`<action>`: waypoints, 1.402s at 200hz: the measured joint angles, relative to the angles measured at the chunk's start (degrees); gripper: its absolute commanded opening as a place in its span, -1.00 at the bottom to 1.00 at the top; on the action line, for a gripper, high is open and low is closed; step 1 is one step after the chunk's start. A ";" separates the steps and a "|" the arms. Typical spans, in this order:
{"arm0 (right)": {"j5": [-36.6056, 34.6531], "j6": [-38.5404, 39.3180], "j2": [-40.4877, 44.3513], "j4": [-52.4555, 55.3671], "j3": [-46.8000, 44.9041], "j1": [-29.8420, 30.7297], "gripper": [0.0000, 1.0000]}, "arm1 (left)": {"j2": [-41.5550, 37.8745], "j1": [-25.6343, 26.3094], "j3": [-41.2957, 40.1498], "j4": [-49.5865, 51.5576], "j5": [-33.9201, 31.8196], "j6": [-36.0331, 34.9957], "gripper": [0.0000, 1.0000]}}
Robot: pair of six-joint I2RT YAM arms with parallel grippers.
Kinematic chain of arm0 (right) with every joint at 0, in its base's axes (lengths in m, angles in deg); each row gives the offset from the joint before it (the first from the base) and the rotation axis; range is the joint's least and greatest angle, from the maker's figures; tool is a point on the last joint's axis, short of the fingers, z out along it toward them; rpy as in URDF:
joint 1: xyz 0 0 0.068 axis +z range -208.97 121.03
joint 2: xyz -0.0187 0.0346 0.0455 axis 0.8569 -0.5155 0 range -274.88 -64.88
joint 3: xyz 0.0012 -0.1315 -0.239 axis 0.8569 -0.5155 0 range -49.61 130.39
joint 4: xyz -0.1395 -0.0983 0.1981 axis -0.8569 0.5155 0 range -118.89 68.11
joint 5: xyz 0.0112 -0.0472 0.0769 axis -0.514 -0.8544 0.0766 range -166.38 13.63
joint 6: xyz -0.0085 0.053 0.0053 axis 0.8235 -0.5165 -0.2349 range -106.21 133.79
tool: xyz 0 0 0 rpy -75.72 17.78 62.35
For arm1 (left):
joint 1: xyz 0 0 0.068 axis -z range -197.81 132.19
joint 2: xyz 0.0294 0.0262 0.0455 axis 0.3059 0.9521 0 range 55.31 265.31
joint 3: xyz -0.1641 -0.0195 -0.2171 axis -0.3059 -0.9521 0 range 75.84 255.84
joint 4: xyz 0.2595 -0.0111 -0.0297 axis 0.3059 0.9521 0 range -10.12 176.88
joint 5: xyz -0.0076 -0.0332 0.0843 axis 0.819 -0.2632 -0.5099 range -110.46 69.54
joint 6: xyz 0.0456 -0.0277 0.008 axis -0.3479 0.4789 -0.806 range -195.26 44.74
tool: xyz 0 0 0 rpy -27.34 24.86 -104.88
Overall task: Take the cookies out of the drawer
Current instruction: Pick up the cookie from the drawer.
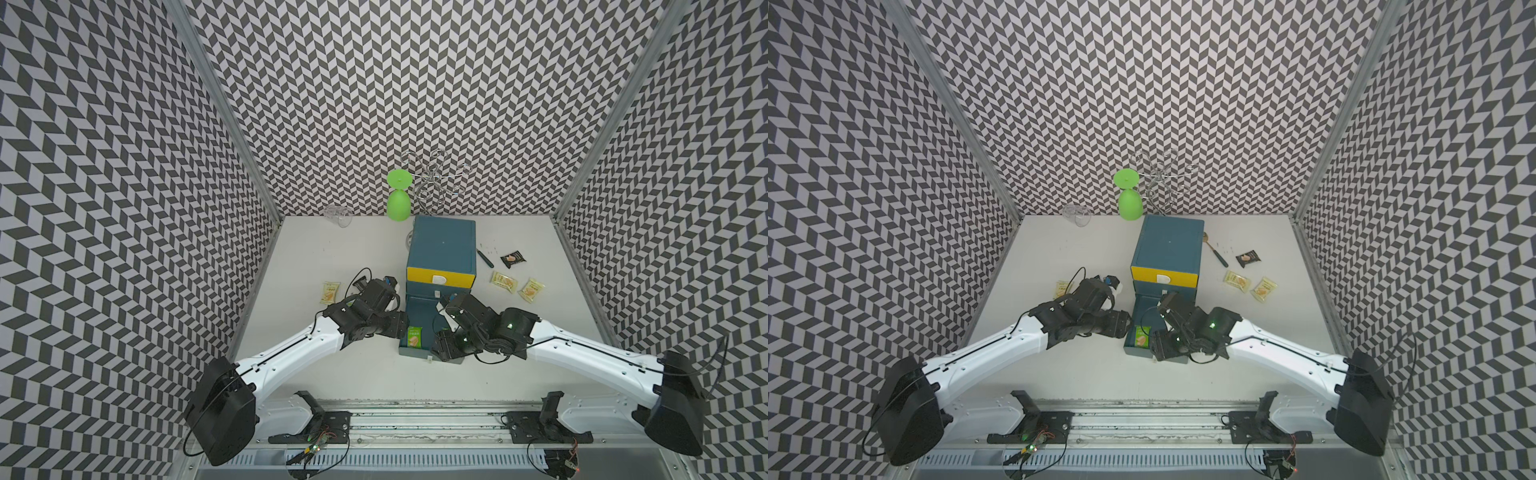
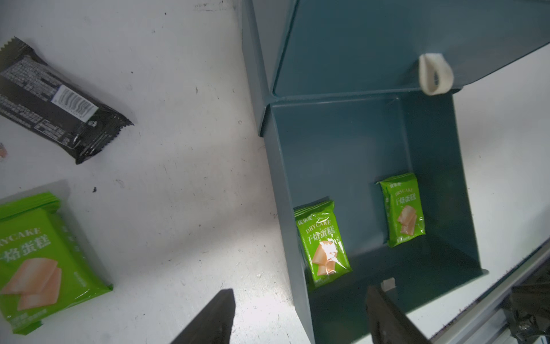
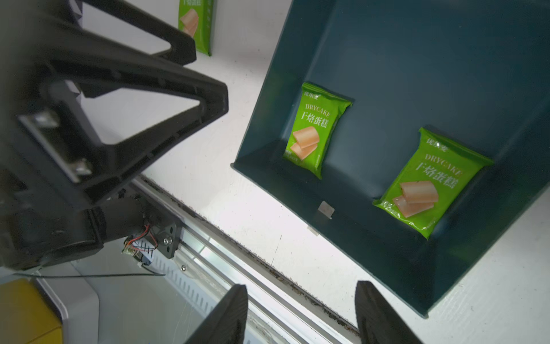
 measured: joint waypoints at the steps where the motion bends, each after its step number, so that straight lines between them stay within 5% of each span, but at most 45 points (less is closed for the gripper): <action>1: -0.13 -0.09 -0.11 -0.07 0.00 0.00 0.24 | 0.11 0.04 0.00 0.00 -0.09 -0.09 0.42; 171: -10.05 -1.33 -9.90 0.90 0.02 -0.94 0.28 | 16.55 5.51 1.60 -6.34 -4.42 2.82 -0.06; 280: -10.25 3.02 -14.56 0.72 -0.31 -5.64 0.35 | 18.03 6.78 2.86 -8.04 -6.23 6.05 -0.22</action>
